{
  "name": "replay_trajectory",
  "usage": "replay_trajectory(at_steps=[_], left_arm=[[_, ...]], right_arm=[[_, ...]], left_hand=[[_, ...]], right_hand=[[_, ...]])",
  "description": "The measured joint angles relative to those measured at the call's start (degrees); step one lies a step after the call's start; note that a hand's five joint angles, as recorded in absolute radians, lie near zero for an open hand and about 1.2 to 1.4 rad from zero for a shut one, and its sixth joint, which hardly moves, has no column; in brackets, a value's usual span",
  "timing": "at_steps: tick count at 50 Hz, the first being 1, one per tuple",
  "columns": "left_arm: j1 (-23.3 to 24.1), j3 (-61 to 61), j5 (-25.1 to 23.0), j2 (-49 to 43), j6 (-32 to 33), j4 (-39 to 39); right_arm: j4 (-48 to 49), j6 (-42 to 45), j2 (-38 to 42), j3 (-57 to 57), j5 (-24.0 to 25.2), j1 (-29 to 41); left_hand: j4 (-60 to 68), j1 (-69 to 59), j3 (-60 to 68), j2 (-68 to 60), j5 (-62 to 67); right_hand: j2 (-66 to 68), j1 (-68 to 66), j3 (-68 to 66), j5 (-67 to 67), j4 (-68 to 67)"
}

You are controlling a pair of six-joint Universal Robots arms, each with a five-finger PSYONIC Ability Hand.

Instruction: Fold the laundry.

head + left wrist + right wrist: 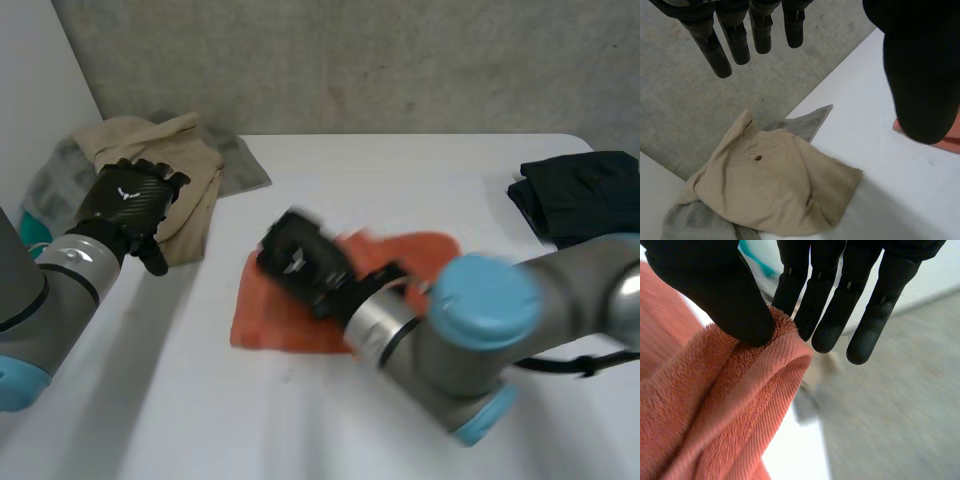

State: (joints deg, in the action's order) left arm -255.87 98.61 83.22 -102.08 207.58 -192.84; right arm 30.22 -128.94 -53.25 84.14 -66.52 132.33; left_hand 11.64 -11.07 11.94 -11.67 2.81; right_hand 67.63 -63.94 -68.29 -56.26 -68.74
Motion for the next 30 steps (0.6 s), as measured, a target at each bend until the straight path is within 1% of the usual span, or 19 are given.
replay_trajectory(at_steps=[2, 3, 4, 5, 6, 7, 8, 10, 13, 15, 16, 20, 21, 23, 26, 30], left_arm=[[0.54, -0.09, 0.0, -0.18, -0.05, -0.07], [1.1, -0.26, 0.02, -0.39, -0.06, -0.14], [1.59, -0.43, 0.02, -0.59, -0.06, -0.19], [2.11, -0.66, 0.02, -0.84, -0.05, -0.24], [2.55, -0.9, 0.03, -1.05, -0.05, -0.27], [3.02, -1.22, 0.03, -1.27, -0.04, -0.3], [3.4, -1.5, 0.03, -1.44, -0.03, -0.31], [4.48, -2.41, 0.05, -1.85, -0.01, -0.34], [6.41, -4.19, 0.08, -2.47, 0.0, -0.36], [7.26, -4.98, 0.08, -2.73, -0.01, -0.37], [8.17, -5.75, 0.1, -3.02, -0.02, -0.38], [11.51, -7.94, 0.06, -4.71, -0.07, -0.61], [11.98, -8.2, 0.06, -4.97, -0.07, -0.66], [14.62, -9.46, 0.04, -6.8, -0.1, -0.97], [18.77, -11.4, 0.02, -10.47, -0.4, -1.77], [23.48, -14.24, 0.04, -16.04, -1.62, -2.91]], right_arm=[[-0.51, 0.89, 2.89, -1.28, 0.14, 1.29], [-1.15, 1.6, 4.89, -2.22, -0.22, 1.96], [-1.7, 2.06, 6.06, -2.79, -0.81, 2.22], [-2.31, 2.39, 6.85, -3.21, -1.77, 2.35], [-2.76, 2.51, 7.12, -3.38, -2.73, 2.34], [-3.23, 2.41, 6.96, -3.37, -4.04, 2.25], [-3.51, 2.15, 6.56, -3.21, -5.03, 2.14], [-4.06, 0.76, 4.78, -2.31, -7.59, 1.65], [-4.81, -4.51, -0.6, 0.75, -11.42, -0.58], [-5.24, -7.19, -2.95, 2.3, -12.43, -1.9], [-5.8, -10.31, -5.51, 4.07, -13.23, -3.56], [-8.89, -18.73, -11.24, 9.29, -13.91, -8.37], [-9.25, -19.39, -11.61, 9.75, -13.9, -8.79], [-11.11, -22.38, -13.23, 12.43, -13.86, -11.04], [-12.71, -23.95, -14.13, 15.69, -13.99, -13.72], [-13.42, -23.72, -14.18, 18.55, -14.59, -15.96]], left_hand=[[0.0, 0.0, 0.0, 0.0, 0.0], [0.0, 0.0, 0.0, 0.0, 0.0], [0.0, 0.0, 0.0, 0.0, 0.0], [0.0, 0.0, 0.0, 0.0, 0.0], [0.0, 0.0, 0.0, 0.0, 0.0], [0.0, 0.0, 0.0, 0.0, 0.0], [0.0, 0.0, 0.0, 0.0, 0.0], [0.0, 0.0, 0.0, 0.0, 0.0], [0.0, 0.0, 0.0, 0.0, 0.0], [0.0, 0.0, 0.0, 0.0, 0.0], [0.0, 0.0, 0.0, 0.0, 0.0], [0.0, 0.0, 0.0, 0.0, 0.0], [0.0, 0.0, 0.0, 0.0, 0.0], [0.0, 0.0, 0.0, 0.0, 0.0], [0.0, 0.0, 0.0, 0.0, 0.0], [0.0, 0.0, 0.0, 0.0, 0.0]], right_hand=[[-0.33, 0.08, 0.44, 0.23, 0.46], [-7.18, 5.65, 7.41, 6.49, 7.59], [-17.67, 16.99, 17.53, 16.75, 17.66], [-31.5, 29.55, 30.91, 29.62, 30.01], [-35.96, 34.02, 35.29, 35.5, 35.48], [-46.99, 44.43, 45.48, 45.45, 45.81], [-51.5, 48.53, 51.44, 50.03, 51.4], [-54.92, 50.7, 55.4, 53.49, 55.77], [-55.18, 50.7, 56.08, 53.53, 56.54], [-55.18, 50.7, 56.08, 53.54, 56.54], [-55.18, 50.7, 56.08, 53.54, 56.54], [-55.18, 50.7, 56.08, 53.54, 56.54], [-55.18, 50.7, 56.08, 53.54, 56.54], [-55.18, 50.7, 56.08, 53.54, 56.54], [-55.18, 50.7, 56.08, 53.54, 56.54], [-55.18, 50.7, 56.08, 53.54, 56.54]])
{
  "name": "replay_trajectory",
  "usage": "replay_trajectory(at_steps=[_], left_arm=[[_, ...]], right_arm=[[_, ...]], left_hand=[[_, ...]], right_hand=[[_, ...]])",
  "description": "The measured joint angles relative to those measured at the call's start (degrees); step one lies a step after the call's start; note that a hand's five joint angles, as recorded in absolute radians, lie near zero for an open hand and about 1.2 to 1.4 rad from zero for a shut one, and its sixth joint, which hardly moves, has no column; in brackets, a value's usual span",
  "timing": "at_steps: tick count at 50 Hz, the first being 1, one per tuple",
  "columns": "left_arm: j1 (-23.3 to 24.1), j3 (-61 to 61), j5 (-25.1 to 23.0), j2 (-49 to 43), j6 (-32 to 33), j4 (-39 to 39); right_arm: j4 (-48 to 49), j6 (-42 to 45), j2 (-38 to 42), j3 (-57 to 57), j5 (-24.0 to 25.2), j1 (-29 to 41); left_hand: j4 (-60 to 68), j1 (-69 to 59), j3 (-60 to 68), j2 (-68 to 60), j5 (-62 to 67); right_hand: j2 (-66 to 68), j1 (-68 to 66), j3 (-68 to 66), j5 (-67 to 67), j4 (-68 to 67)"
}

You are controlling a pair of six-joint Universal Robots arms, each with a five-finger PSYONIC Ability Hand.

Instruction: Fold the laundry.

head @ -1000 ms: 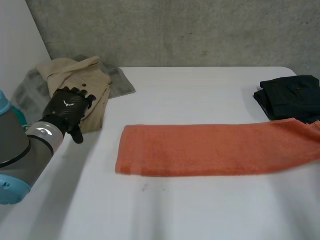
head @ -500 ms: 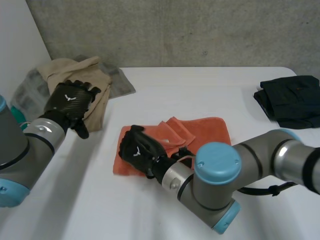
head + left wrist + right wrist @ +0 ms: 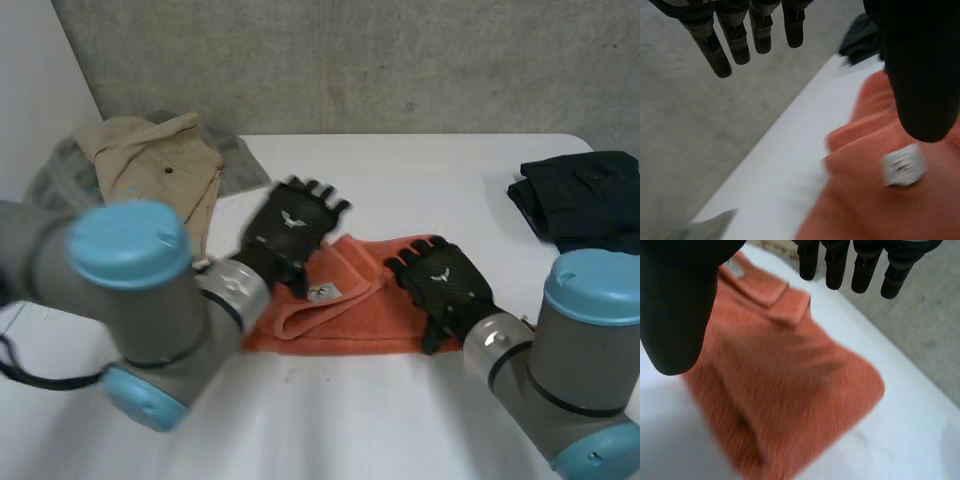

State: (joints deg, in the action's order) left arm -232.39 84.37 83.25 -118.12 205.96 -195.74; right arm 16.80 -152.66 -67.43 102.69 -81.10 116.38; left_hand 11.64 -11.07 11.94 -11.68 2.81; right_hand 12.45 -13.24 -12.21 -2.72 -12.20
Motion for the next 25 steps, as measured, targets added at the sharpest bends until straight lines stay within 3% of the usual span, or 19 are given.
replay_trajectory(at_steps=[7, 17, 25], left_arm=[[4.17, -6.73, 0.27, -10.35, -2.49, -0.97], [4.27, -14.33, 1.59, -18.72, -2.76, -1.74], [-2.32, -15.71, 13.42, -19.6, 0.67, -2.28]], right_arm=[[0.29, 1.13, 0.6, 1.89, -2.73, -0.6], [1.87, 1.97, 1.47, 1.83, -4.93, 0.05], [2.84, 3.99, 2.0, 1.43, -4.71, 0.0]], left_hand=[[0.0, 0.0, 0.0, 0.0, 0.0], [0.25, -0.36, 0.19, -0.24, 0.06], [0.45, -0.4, 0.25, -0.89, 0.19]], right_hand=[[0.0, 0.0, 0.0, 0.0, 0.0], [0.0, 0.0, -0.01, 0.0, 0.0], [11.86, -11.85, -12.94, -12.74, -12.81]])
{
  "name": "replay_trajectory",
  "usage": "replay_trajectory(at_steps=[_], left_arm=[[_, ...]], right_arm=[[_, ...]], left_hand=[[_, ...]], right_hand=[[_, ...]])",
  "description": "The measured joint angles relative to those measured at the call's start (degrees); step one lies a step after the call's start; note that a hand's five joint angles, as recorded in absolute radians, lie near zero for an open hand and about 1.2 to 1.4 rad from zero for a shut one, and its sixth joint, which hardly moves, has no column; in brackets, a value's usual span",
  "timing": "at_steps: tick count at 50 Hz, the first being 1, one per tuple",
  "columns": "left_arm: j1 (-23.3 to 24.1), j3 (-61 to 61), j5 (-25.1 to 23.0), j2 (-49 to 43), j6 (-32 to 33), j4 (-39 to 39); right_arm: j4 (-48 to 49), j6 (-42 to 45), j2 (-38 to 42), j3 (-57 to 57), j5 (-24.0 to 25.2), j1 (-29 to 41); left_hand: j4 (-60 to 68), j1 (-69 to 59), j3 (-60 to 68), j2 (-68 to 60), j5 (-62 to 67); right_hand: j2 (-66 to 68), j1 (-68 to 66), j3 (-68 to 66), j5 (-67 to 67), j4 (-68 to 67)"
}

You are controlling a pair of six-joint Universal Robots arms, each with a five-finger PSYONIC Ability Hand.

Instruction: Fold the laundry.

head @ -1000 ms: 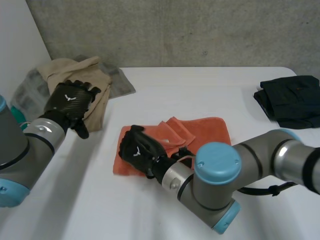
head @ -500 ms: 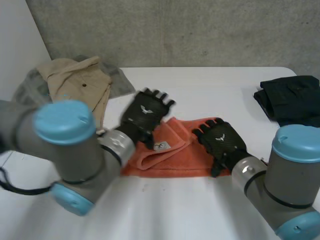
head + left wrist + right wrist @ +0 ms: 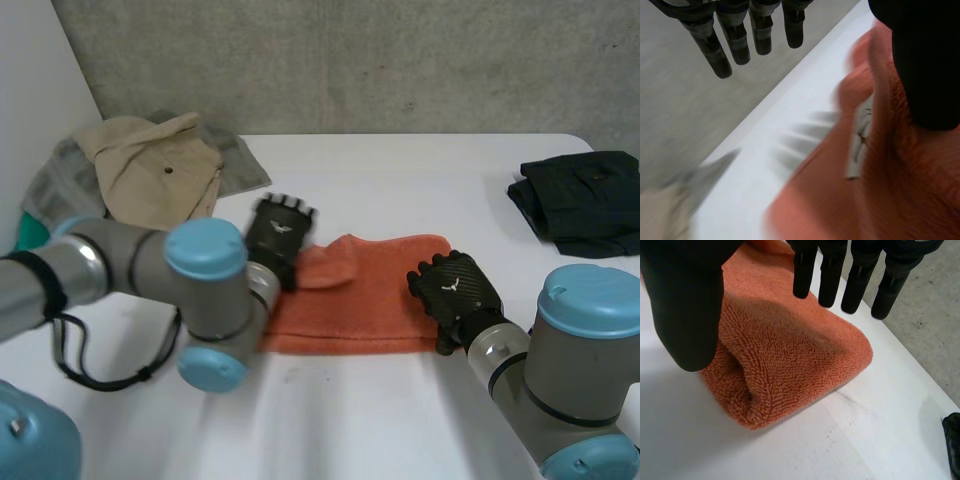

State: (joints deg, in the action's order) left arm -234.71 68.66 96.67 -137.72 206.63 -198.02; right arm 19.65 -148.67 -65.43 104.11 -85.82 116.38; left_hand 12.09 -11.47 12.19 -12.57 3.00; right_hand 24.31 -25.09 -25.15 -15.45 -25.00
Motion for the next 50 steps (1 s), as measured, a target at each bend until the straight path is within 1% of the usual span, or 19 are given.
replay_trajectory(at_steps=[3, 5, 9, 11, 16, 18, 20, 22, 23, 27, 31, 34, 36, 39, 41, 43, 44, 47, 50], left_arm=[[-3.38, 1.35, 2.92, 1.85, 2.13, -0.02], [-4.69, 2.1, 3.75, 2.82, 3.27, -0.02], [-5.53, 3.59, 4.27, 4.34, 5.01, 0.02], [-4.86, 4.36, 4.18, 5.31, 5.43, 0.02], [-1.59, 5.8, 3.83, 8.13, 5.46, 0.01], [-0.49, 6.33, 3.76, 9.17, 5.38, 0.01], [0.9, 7.28, 3.68, 10.73, 5.26, 0.01], [1.6, 8.16, 3.63, 11.87, 5.17, 0.01], [1.96, 8.97, 3.62, 12.79, 5.11, 0.0], [2.25, 11.7, 3.6, 15.38, 5.02, -0.03], [1.55, 15.19, 3.59, 18.71, 4.95, -0.06], [0.42, 17.16, 3.59, 20.69, 4.85, -0.07], [-0.97, 18.78, 3.48, 22.32, 4.66, -0.09], [-2.69, 20.52, 3.01, 24.06, 4.18, -0.07], [-3.86, 21.66, 2.37, 25.19, 3.62, -0.05], [-4.8, 22.58, 1.68, 26.01, 2.93, -0.01], [-5.15, 22.95, 1.36, 26.35, 2.54, 0.0], [-5.82, 23.81, 0.65, 26.97, 1.3, 0.08], [-5.97, 24.27, 0.24, 27.24, -0.03, 0.2]], right_arm=[[0.16, 0.62, 0.35, -0.26, 0.06, 0.01], [0.2, 0.87, 0.52, -0.38, 0.05, 0.0], [0.19, 1.17, 0.74, -0.44, -0.01, 0.01], [0.19, 1.24, 0.77, -0.35, -0.07, 0.0], [0.31, 1.3, 0.75, 0.1, -0.19, -0.15], [0.39, 1.45, 0.75, 0.27, -0.22, -0.29], [0.48, 1.97, 0.77, 0.54, -0.32, -0.57], [0.5, 2.36, 0.79, 0.63, -0.44, -0.75], [0.54, 3.62, 0.8, 0.81, -0.94, -1.39], [0.69, 8.07, 0.54, 1.02, -3.22, -3.28], [1.21, 17.01, -0.01, 0.67, -6.48, -5.36], [2.22, 22.78, -0.34, -0.18, -7.4, -5.8], [4.03, 27.66, -0.67, -1.4, -7.12, -5.12], [6.7, 31.85, -0.94, -3.03, -5.36, -2.44], [8.99, 33.97, -0.83, -4.29, -2.58, 1.11], [10.98, 35.14, -0.15, -5.3, 1.0, 4.96], [11.98, 35.63, 0.82, -5.71, 3.83, 7.52], [13.54, 36.34, 3.89, -6.37, 10.01, 12.46], [14.01, 36.81, 7.03, -6.5, 14.39, 15.61]], left_hand=[[0.0, 0.0, 0.0, 0.0, 0.01], [0.0, 0.0, 0.0, 0.0, 0.0], [-0.14, 0.03, -0.11, 0.14, -0.22], [-0.13, 0.08, -0.11, 0.14, -0.22], [-0.15, 0.21, -0.12, 0.23, -0.22], [-0.15, 0.21, -0.12, 0.24, -0.22], [-0.15, 0.21, -0.12, 0.28, -0.21], [-0.15, 0.21, -0.12, 0.28, -0.21], [-0.28, 0.22, -0.13, 0.45, -0.21], [-0.28, 0.21, -0.13, 0.46, -0.22], [-0.35, 0.21, -0.13, 0.76, -0.22], [-0.35, 0.21, -0.13, 0.76, -0.22], [-0.35, 0.21, -0.13, 0.76, -0.22], [-0.35, 0.21, -0.13, 0.76, -0.22], [-0.35, 0.21, -0.13, 0.76, -0.21], [-0.35, 0.21, -0.13, 0.76, -0.22], [-0.35, 0.21, -0.13, 0.76, -0.22], [-0.35, 0.21, -0.13, 0.76, -0.21], [-0.35, 0.21, -0.13, 0.76, -0.22]], right_hand=[[1.85, -1.4, -1.55, -1.74, -1.87], [2.19, -1.4, -1.75, -2.02, -2.17], [3.9, -3.29, -3.34, -3.59, -3.76], [8.39, -7.61, -7.61, -7.47, -7.73], [14.14, -13.55, -13.6, -13.12, -13.66], [22.74, -21.68, -21.96, -21.34, -22.03], [38.1, -35.08, -36.65, -35.66, -36.85], [40.68, -36.8, -39.27, -38.82, -39.48], [42.99, -37.38, -42.45, -41.25, -42.91], [42.99, -37.38, -42.86, -41.36, -43.48], [42.99, -37.38, -42.86, -41.51, -43.51], [42.99, -37.38, -42.87, -41.61, -43.52], [42.99, -37.37, -42.87, -41.64, -43.53], [42.99, -37.37, -42.87, -41.8, -43.54], [43.01, -37.37, -42.87, -41.94, -43.55], [43.01, -37.38, -42.87, -42.03, -43.55], [43.01, -37.37, -42.87, -42.02, -43.55], [43.01, -37.38, -42.87, -42.14, -43.56], [43.01, -37.26, -42.88, -42.17, -43.56]])
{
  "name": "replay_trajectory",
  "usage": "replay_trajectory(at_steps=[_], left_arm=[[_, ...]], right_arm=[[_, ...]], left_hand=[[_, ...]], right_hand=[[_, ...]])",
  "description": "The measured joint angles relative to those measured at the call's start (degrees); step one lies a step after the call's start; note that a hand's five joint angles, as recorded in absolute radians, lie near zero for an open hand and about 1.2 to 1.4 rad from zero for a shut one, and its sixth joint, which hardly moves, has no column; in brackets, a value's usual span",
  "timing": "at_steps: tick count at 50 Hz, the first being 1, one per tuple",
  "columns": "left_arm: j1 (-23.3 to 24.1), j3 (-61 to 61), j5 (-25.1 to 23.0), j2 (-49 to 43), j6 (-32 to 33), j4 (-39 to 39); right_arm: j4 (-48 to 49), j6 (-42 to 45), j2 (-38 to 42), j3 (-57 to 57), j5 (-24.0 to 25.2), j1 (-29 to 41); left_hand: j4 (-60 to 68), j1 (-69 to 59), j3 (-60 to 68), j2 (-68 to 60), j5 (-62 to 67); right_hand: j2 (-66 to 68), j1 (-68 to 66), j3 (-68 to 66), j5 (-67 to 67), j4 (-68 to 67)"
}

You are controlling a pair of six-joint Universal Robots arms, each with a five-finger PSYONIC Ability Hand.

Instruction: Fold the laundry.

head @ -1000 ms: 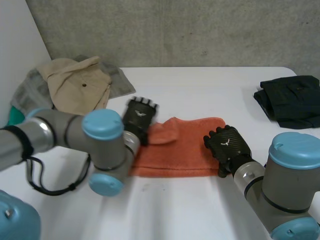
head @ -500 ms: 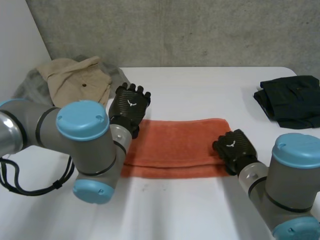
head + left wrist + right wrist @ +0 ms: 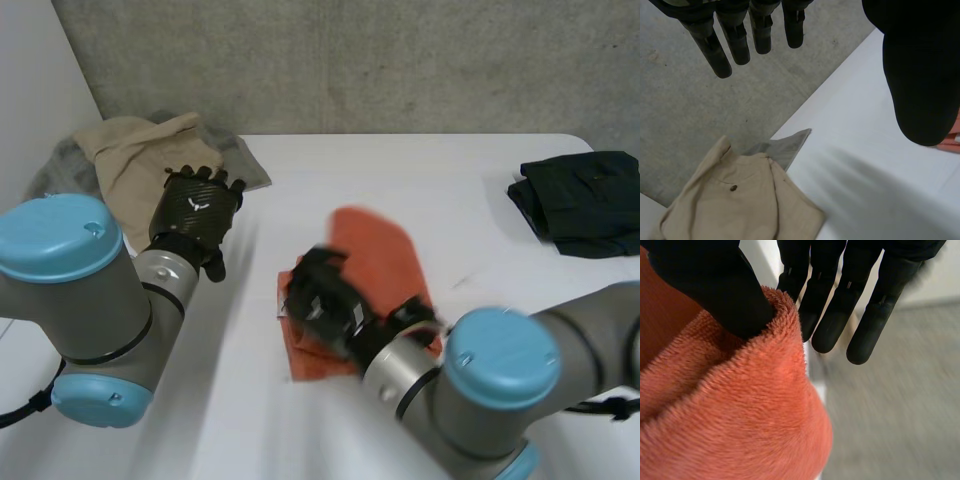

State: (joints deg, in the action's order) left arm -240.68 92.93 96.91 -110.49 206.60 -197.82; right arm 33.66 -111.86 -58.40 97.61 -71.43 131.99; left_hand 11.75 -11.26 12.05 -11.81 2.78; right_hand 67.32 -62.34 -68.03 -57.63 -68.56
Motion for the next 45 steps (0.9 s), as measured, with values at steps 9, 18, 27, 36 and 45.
replay_trajectory(at_steps=[9, 18, 27, 36, 45], left_arm=[[1.67, -1.7, -0.16, -0.07, -3.16, -0.04], [6.59, -9.86, -0.03, -1.54, -8.62, -0.2], [13.48, -18.18, 0.06, -11.05, -16.06, 0.41], [16.29, -19.13, 3.24, -18.87, -15.87, 3.64], [16.03, -17.04, 7.13, -21.09, -9.98, 11.19]], right_arm=[[-0.21, -7.44, -0.3, 1.59, 0.87, 0.55], [-5.5, -44.56, -15.67, 3.46, -3.57, -8.97], [-24.27, -61.15, -15.09, -2.23, -6.96, -18.32], [-31.13, -60.69, -2.77, -10.96, -3.74, -18.94], [-33.65, -59.04, 5.35, -14.99, 0.73, -17.79]], left_hand=[[0.0, 0.0, 0.0, 0.0, 0.0], [0.05, -0.12, 0.01, -0.05, 0.0], [2.87, -2.84, 2.36, -2.62, 1.74], [3.98, -4.39, 3.38, -3.7, 3.09], [3.98, -4.39, 3.38, -3.7, 3.09]], right_hand=[[-54.84, 49.3, 55.51, 54.83, 55.95], [-54.91, 49.3, 55.85, 54.86, 56.44], [-54.91, 49.3, 55.85, 54.86, 56.44], [-54.91, 49.3, 55.85, 54.87, 56.44], [-55.0, 49.3, 55.85, 54.86, 56.44]])
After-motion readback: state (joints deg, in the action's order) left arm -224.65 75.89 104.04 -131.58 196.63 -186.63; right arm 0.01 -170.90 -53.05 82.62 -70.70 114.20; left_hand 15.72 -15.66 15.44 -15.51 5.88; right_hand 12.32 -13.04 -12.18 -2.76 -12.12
